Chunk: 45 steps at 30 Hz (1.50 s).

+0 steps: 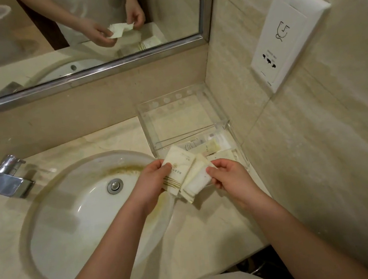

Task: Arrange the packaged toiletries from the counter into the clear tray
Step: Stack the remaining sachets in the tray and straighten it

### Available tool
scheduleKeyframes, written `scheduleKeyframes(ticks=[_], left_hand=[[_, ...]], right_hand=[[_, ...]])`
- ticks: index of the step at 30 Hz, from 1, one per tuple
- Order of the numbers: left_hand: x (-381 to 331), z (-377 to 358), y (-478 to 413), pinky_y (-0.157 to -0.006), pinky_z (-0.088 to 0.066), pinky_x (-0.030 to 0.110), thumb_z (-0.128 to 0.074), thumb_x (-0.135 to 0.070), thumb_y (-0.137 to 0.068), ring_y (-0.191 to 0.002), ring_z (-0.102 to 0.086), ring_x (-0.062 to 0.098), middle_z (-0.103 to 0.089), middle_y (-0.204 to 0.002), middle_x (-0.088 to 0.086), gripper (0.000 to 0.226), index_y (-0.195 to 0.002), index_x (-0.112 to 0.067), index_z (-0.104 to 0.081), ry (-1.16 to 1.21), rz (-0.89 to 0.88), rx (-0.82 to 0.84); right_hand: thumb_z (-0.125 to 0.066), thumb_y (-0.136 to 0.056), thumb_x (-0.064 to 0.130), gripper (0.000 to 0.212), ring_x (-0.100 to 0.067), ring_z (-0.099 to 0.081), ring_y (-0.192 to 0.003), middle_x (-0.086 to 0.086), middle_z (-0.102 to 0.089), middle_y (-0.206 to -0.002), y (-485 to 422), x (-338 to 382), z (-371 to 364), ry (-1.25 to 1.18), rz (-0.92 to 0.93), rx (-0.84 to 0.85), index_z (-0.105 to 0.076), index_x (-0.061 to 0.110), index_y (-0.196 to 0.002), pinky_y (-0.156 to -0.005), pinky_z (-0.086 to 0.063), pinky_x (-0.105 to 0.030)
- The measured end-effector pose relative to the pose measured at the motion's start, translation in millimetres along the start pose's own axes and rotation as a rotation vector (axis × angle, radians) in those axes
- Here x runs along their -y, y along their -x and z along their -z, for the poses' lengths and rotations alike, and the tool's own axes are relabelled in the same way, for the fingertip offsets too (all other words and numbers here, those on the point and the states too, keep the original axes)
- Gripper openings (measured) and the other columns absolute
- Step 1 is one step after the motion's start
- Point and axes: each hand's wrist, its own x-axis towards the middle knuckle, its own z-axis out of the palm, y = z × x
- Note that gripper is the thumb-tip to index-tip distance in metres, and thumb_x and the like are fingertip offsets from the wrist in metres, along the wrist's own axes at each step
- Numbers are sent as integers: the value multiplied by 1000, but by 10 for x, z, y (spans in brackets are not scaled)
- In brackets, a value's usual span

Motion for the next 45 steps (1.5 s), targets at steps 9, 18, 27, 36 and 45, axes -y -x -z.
scheduleKeyframes(ticks=[9, 18, 27, 36, 45], left_hand=[[-248, -30, -520, -62, -46, 30, -52, -11, -93, -70, -59, 19, -65, -80, 4, 15, -88, -8, -66, -457, -159, -94], [-348, -157, -773, -62, -44, 27, -50, -16, -94, -72, -59, 14, -67, -81, -1, 23, -107, -15, -69, -871, -338, -12], [-144, -78, -768, -72, -50, 31, -54, -19, -96, -79, -62, 18, -66, -83, -2, 28, -122, -17, -64, -919, -422, -50], [-22, -201, -815, -79, -48, 38, -68, -26, -87, -105, -57, 28, -64, -111, 7, 41, -125, -16, -55, -1277, -592, -224], [375, -241, -644, -121, -12, 46, -29, -42, -101, -152, -1, 30, -11, -164, 10, 63, -155, -9, -19, -1477, -664, 10]], right_hand=[[-50, -82, -25, 54, -15, -68, -97, -4, -68, -107, 44, 18, 231, -245, 339, -94, -66, 23, -64, -70, -56, -28], [-50, -74, -11, 39, -19, -60, -71, 2, -66, -68, 20, 64, 450, -113, 468, -68, -71, 21, -67, -64, -47, -26], [-62, -88, -8, 29, -6, -72, -83, 8, -74, -90, -158, 64, 398, -183, 321, -384, -57, 20, -97, -70, -56, -26], [-60, -91, 10, 40, -17, -71, -82, 0, -71, -101, -534, 235, 366, 170, 198, -401, -49, 27, -126, -53, -51, -19], [-61, -88, 13, 36, -19, -68, -86, 0, -68, -104, -758, 120, 328, 346, 170, -468, -51, 36, -114, -73, -58, -40]])
